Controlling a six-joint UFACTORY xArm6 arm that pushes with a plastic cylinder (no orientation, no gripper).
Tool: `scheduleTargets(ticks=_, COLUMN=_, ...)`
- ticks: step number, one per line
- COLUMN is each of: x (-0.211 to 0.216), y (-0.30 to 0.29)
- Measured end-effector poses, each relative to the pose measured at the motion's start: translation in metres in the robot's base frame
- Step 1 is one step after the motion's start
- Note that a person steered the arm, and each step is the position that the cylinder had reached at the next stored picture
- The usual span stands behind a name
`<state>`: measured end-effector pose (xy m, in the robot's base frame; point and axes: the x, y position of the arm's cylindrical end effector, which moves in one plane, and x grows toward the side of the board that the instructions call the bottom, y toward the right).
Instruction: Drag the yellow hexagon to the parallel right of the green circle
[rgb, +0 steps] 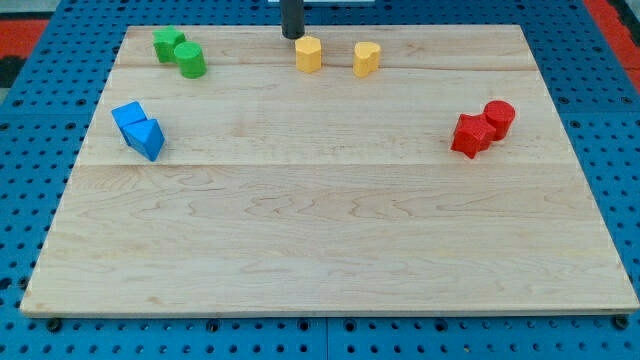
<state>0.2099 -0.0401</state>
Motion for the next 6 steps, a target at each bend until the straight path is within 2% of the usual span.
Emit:
scheduleTargets(ticks=1, x=0.022, y=0.000)
scheduleTargets(ticks=3, x=0.026, y=0.001)
scheduleTargets(ticks=6, x=0.037, y=0.033)
